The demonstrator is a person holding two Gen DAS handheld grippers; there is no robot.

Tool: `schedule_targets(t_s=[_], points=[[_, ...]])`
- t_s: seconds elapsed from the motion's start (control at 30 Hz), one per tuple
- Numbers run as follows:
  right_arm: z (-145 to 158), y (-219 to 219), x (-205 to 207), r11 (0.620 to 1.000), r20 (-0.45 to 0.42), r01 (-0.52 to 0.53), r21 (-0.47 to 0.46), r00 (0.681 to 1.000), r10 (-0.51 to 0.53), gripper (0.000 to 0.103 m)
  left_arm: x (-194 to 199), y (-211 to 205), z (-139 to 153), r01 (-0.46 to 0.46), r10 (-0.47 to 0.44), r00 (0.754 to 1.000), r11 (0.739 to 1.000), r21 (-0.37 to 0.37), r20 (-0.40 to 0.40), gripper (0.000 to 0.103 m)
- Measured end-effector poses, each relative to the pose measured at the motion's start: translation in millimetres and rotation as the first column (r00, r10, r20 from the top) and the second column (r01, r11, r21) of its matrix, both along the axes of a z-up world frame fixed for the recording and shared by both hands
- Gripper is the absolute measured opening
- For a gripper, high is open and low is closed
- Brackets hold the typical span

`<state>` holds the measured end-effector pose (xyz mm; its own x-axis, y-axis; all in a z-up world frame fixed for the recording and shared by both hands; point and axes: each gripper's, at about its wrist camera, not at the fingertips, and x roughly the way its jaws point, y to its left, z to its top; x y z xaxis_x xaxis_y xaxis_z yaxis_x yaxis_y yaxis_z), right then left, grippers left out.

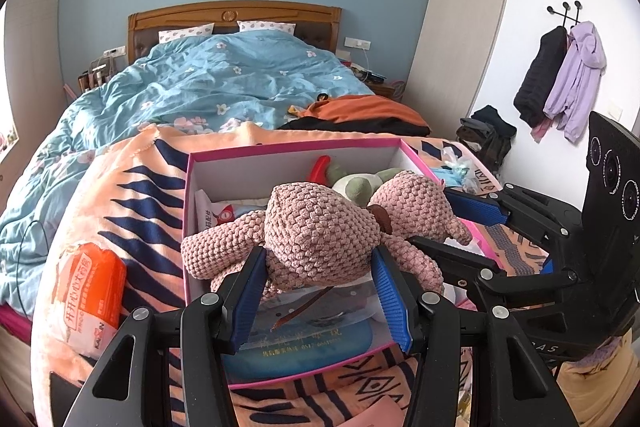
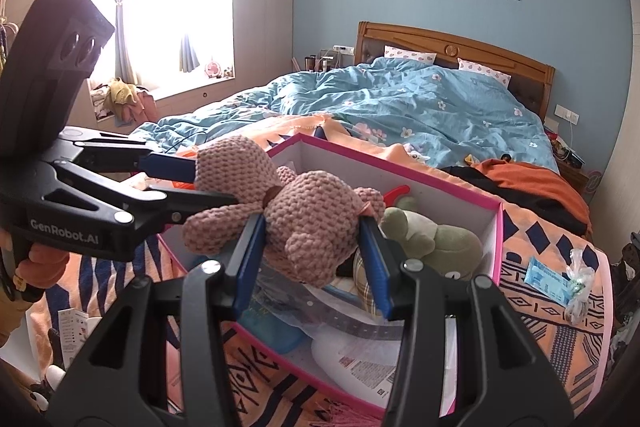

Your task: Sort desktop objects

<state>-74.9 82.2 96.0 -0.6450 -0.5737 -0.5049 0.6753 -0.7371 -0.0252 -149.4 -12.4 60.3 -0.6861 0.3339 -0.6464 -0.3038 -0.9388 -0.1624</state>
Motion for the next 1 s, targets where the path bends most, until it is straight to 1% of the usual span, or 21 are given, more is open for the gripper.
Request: schedule_targets(t_s=[0.43,1.0], points=[[-4,0,-14,1.000,0.029,0.004,-0.006,1.000,-0.004,0.050,-9,-5,-6,-0.006,0.006,1.000,1.000,0.002,0.007,0.053],[-5,-13,-31,1.000,0.046,-0.006,0.031,0.999,0.004,0.050,-24,-11,-13,-0.033,0.033,0.999,0.999,-0.007,0.014,0.053]])
